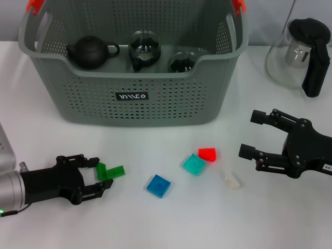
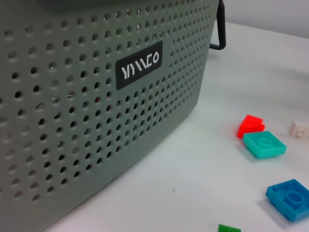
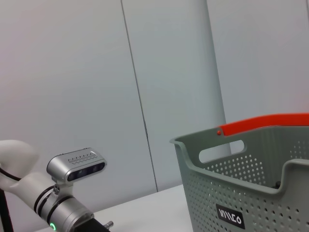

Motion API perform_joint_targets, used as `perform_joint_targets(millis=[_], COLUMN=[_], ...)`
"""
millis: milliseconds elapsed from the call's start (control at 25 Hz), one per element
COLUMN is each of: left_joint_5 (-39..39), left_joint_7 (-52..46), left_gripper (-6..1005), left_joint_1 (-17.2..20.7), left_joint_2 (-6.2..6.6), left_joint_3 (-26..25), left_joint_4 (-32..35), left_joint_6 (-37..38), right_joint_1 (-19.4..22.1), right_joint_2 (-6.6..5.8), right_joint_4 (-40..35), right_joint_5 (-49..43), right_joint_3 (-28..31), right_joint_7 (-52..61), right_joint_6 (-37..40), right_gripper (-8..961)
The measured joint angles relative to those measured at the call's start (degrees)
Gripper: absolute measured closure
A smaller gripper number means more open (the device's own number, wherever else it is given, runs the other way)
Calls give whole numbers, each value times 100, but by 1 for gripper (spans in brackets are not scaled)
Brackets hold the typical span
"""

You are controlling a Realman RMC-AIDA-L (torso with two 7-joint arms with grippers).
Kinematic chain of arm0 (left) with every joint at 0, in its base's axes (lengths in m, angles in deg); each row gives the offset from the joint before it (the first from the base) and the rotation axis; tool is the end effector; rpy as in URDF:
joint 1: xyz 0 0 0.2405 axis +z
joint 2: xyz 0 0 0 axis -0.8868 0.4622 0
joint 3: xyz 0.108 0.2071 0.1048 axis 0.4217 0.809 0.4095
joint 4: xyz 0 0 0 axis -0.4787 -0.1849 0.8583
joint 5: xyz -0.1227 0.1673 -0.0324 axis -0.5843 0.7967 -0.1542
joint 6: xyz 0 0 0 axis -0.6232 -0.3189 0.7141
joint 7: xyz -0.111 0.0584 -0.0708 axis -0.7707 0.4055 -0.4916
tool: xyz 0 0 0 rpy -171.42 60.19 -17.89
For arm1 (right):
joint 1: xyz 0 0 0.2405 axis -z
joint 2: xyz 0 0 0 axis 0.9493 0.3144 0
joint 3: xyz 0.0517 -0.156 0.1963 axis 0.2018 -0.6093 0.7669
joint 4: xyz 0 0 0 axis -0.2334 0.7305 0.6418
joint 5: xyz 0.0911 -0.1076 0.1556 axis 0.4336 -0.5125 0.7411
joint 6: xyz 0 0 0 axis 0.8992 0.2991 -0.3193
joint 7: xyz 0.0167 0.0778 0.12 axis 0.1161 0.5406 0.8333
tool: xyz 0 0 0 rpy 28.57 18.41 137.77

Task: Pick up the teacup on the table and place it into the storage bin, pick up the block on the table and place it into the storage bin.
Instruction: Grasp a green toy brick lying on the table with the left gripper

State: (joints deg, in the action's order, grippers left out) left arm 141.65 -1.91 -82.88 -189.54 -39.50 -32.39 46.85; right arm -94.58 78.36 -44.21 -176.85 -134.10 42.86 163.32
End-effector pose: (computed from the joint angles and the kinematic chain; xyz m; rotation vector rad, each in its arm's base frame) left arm -0.3453 0.2740 -0.0262 -2.6010 -0.5966 -0.3266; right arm 0.2729 0.2846 -0.0039 -2.6258 0.4433 1.0223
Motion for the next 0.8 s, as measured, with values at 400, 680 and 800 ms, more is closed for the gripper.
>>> perform_joint_targets(millis=[400, 680, 800], left_joint_5=[-35, -10, -3], left_joint_7=[33, 74, 99], left_gripper=[350, 354, 355], left_joint_1=[-20, -48, -50], left_joint_2=[-11, -6, -5], left_joint_3=[-12, 7, 8], left_joint_4=[2, 10, 11], left_joint_6=[-20, -37, -12], right_joint_1=[-6, 3, 10], right_joint_2=[1, 9, 10], right_joint_4=[0, 0, 0], right_joint_5=[0, 0, 0], right_joint_3=[0, 0, 0], right_joint_7=[10, 10, 10], right_joint_6=[0, 0, 0], right_gripper=[7, 7, 7])
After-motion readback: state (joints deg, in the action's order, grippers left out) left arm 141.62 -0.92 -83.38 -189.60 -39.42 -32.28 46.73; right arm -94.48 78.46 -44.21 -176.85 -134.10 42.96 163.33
